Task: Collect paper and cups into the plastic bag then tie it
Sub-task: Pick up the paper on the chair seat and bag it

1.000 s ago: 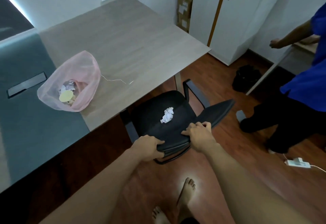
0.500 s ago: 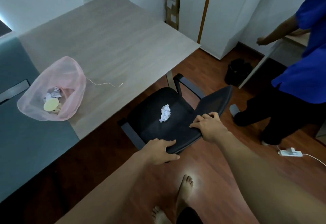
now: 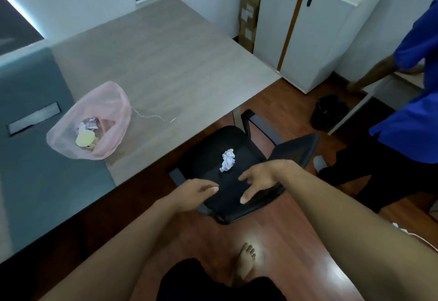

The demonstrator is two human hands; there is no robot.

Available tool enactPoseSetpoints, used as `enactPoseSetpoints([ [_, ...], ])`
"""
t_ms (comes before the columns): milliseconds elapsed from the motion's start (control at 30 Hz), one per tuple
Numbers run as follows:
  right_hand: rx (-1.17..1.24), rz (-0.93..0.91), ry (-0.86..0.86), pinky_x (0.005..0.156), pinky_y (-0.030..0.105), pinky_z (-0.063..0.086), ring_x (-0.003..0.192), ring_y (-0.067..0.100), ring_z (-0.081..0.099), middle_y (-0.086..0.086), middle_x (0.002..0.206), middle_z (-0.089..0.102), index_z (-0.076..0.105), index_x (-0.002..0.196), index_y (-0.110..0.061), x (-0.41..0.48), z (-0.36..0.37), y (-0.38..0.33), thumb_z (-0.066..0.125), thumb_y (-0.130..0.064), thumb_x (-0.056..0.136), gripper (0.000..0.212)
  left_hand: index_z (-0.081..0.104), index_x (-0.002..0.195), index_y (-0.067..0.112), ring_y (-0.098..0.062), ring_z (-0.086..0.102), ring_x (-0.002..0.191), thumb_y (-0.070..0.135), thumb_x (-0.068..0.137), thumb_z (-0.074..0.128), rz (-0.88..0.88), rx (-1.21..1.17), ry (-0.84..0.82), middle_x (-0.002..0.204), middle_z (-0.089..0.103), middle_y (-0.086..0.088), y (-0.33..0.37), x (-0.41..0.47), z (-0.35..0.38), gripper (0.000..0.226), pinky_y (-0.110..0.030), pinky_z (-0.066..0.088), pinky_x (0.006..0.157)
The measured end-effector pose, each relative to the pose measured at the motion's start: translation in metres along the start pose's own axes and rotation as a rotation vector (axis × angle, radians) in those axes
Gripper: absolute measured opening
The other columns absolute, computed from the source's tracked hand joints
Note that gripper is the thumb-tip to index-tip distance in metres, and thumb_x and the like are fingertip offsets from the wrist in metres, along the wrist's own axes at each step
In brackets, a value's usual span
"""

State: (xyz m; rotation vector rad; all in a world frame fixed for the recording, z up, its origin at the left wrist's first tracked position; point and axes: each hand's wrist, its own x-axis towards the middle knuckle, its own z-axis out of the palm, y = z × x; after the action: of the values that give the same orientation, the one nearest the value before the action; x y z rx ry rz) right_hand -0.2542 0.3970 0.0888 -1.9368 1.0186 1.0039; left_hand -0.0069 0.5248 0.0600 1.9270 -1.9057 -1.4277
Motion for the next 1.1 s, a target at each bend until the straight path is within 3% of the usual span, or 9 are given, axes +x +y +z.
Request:
enactPoseSetpoints([
  [267, 0.358, -0.227, 0.302, 0.105, 0.024, 0.043, 0.138, 0.018, 0.061, 0.002, 0.152, 0.064, 0.052, 0.160, -0.017, 0.030, -0.074, -0.089, 0.070, -0.055, 0.102, 0.071, 0.078, 0.125, 0.026, -0.007, 0.071, 0.109, 0.032, 0.111, 0.055, -0.087, -0.114, 0.561, 0.118, 0.078, 0.012, -0.076, -0.034, -0.104, 0.027, -0.016, 0.050, 0.088],
  [367, 0.437, -0.254, 0.368, 0.110, 0.026, 0.045, 0.133, 0.015, 0.064, 0.001, 0.144, 0.069, 0.061, 0.151, -0.019, 0.057, -0.099, -0.132, 0.070, -0.053, 0.103, 0.060, 0.081, 0.116, 0.024, -0.011, 0.071, 0.106, 0.024, 0.109, 0.057, -0.139, -0.189, 0.818, 0.115, 0.079, 0.008, -0.111, -0.048, -0.159, 0.024, -0.029, 0.055, 0.093],
  [433, 0.497, -0.247, 0.403, 0.114, 0.030, 0.047, 0.130, 0.016, 0.065, 0.001, 0.143, 0.069, 0.064, 0.147, -0.019, 0.079, -0.113, -0.165, 0.069, -0.049, 0.104, 0.054, 0.082, 0.110, 0.022, -0.010, 0.070, 0.099, 0.021, 0.108, 0.058, -0.140, -0.180, 0.944, 0.109, 0.079, 0.009, -0.133, -0.062, -0.196, 0.024, -0.024, 0.053, 0.088],
  [600, 0.710, -0.218, 0.429, 0.106, 0.036, 0.053, 0.125, 0.023, 0.068, 0.007, 0.146, 0.065, 0.050, 0.157, -0.014, 0.133, -0.142, -0.258, 0.067, -0.042, 0.105, 0.061, 0.078, 0.113, 0.017, -0.016, 0.057, 0.104, 0.013, 0.103, 0.065, -0.078, -0.056, 1.166, 0.113, 0.072, 0.000, -0.198, -0.088, -0.270, 0.018, -0.038, 0.049, 0.093],
  [700, 0.781, -0.201, 0.460, 0.096, 0.030, 0.052, 0.123, 0.022, 0.067, 0.010, 0.147, 0.064, 0.033, 0.163, -0.011, 0.161, -0.159, -0.310, 0.064, -0.040, 0.107, 0.070, 0.069, 0.133, 0.020, -0.027, 0.047, 0.119, 0.023, 0.099, 0.073, -0.187, -0.026, 1.166, 0.127, 0.058, -0.005, -0.242, -0.084, -0.304, 0.035, -0.029, 0.034, 0.099],
  [833, 0.953, -0.097, 0.459, 0.109, 0.048, 0.056, 0.127, 0.029, 0.065, 0.013, 0.144, 0.063, 0.025, 0.166, -0.012, 0.205, -0.173, -0.359, 0.066, -0.046, 0.099, 0.086, 0.052, 0.151, 0.017, -0.032, 0.037, 0.134, 0.039, 0.092, 0.081, -0.320, -0.065, 0.992, 0.142, 0.047, -0.014, -0.285, -0.070, -0.328, 0.070, -0.039, 0.033, 0.109],
  [900, 1.018, -0.046, 0.462, 0.110, 0.049, 0.056, 0.127, 0.029, 0.064, 0.012, 0.144, 0.062, 0.036, 0.158, -0.014, 0.223, -0.177, -0.376, 0.068, -0.046, 0.099, 0.075, 0.048, 0.154, 0.019, -0.032, 0.035, 0.136, 0.044, 0.089, 0.083, -0.351, -0.070, 0.903, 0.145, 0.046, -0.012, -0.306, -0.060, -0.333, 0.078, -0.039, 0.034, 0.108],
  [1000, 1.052, -0.059, 0.508, 0.105, 0.039, 0.056, 0.124, 0.026, 0.065, 0.008, 0.141, 0.066, 0.063, 0.133, -0.019, 0.238, -0.182, -0.398, 0.068, -0.034, 0.103, 0.034, 0.049, 0.153, 0.025, -0.030, 0.042, 0.131, 0.051, 0.089, 0.080, -0.342, -0.010, 0.840, 0.139, 0.054, -0.007, -0.337, -0.045, -0.340, 0.075, -0.035, 0.036, 0.101],
  [1100, 1.059, -0.092, 0.456, 0.119, 0.036, 0.046, 0.141, 0.022, 0.057, 0.002, 0.157, 0.059, 0.068, 0.145, -0.024, 0.252, -0.186, -0.409, 0.065, -0.033, 0.105, 0.041, 0.061, 0.144, 0.025, -0.030, 0.053, 0.118, 0.046, 0.094, 0.076, -0.320, -0.059, 0.815, 0.123, 0.064, -0.003, -0.354, -0.031, -0.344, 0.056, -0.040, 0.044, 0.099],
])
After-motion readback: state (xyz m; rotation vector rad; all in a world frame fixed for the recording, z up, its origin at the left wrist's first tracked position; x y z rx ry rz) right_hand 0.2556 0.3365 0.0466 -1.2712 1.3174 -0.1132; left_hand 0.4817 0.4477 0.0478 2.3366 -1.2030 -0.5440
